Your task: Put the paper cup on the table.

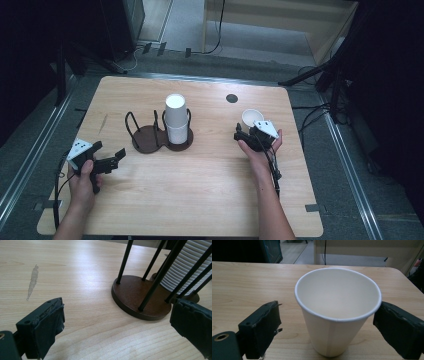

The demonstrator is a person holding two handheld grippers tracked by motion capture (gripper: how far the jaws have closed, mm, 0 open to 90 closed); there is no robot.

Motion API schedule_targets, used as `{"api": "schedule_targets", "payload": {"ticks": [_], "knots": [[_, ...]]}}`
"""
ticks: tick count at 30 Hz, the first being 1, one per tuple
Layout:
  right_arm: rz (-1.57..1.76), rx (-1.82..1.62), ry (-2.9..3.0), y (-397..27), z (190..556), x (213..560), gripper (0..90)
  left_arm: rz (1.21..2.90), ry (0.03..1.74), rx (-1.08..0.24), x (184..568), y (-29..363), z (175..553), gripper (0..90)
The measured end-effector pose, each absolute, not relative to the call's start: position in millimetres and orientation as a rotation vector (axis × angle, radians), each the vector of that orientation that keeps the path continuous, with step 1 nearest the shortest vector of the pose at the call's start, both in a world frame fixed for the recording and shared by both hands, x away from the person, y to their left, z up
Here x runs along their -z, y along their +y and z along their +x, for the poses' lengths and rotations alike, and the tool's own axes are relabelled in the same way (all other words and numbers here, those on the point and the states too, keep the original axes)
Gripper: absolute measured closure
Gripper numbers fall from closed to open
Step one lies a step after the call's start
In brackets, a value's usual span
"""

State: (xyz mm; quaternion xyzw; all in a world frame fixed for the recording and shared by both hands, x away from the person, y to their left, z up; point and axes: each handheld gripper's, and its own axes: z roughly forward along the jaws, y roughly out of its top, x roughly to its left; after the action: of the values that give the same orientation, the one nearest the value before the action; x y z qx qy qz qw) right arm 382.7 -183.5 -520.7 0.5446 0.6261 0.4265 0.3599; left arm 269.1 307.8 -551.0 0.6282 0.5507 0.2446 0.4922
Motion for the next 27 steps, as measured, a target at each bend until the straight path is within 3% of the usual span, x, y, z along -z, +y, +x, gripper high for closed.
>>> {"api": "schedule_targets", "payload": {"ticks": [27], "knots": [[1.301, -1.272, 1.612, -210.4, 312.2, 499.5, 3.2, 1.526, 1.336, -0.596, 550.8, 308.1, 268.7, 0.0]]}}
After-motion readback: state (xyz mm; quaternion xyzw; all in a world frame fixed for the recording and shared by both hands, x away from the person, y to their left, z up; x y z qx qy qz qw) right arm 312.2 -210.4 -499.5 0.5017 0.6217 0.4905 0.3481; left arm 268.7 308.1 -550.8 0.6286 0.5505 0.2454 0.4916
